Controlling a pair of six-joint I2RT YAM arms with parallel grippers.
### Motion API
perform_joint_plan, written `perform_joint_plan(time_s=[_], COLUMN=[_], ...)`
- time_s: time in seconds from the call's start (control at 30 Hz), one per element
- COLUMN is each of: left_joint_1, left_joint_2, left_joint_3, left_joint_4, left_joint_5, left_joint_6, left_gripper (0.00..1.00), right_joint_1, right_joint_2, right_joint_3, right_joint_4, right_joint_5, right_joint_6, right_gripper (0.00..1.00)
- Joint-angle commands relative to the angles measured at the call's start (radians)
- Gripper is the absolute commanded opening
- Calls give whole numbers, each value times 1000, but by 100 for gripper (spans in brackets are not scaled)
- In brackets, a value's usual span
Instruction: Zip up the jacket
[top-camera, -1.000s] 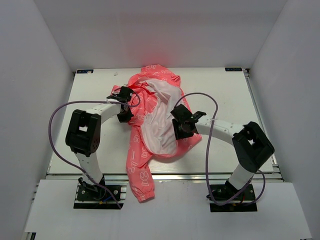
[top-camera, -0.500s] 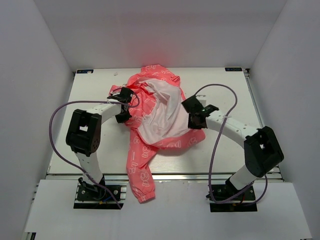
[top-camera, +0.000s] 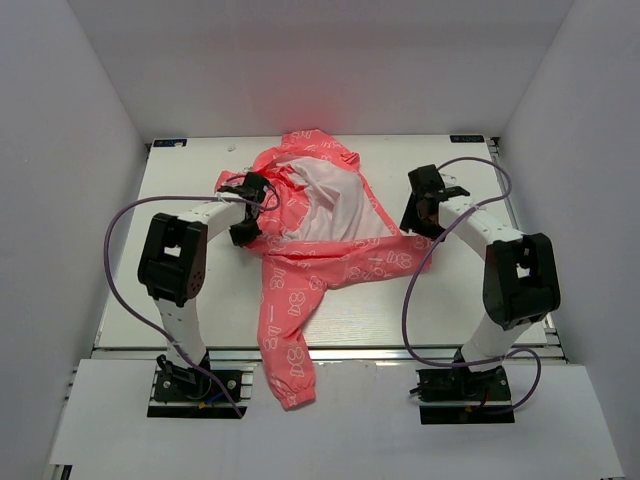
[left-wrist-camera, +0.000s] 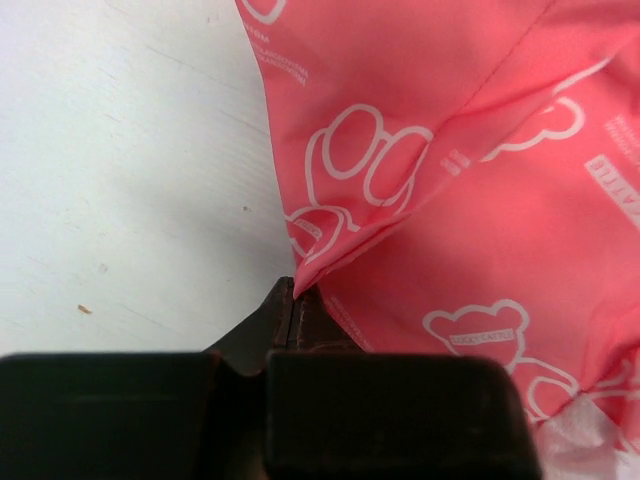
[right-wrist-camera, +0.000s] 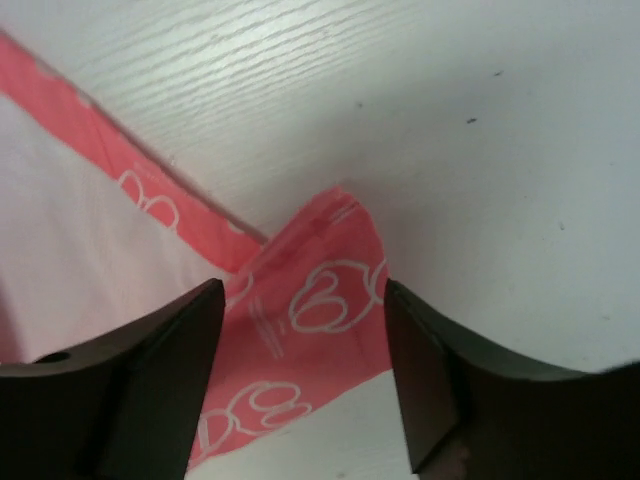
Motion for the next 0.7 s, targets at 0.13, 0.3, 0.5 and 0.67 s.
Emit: perform_joint_plan(time_s=[0.13, 0.3, 0.5, 0.67], left_joint_1=[4, -13, -220, -325], left_joint_2=[-105, -298, -418, -397], left_joint_3=[165, 78, -156, -344], left_joint_4=[-89, -70, 5, 209], left_joint_5=[65, 212, 353, 577], left_joint_6=[36, 16, -51, -122], left_gripper=[91, 98, 98, 98], right_joint_1=[17, 70, 133, 187], right_joint_2=[-107, -106, 150, 385], right_joint_3=[42, 73, 306, 594], right_joint_4=[140, 220, 243, 235], right_joint_5=[-230, -343, -439, -465], right_joint_6=[-200, -323, -448, -530], right_gripper=[89, 89, 89, 89])
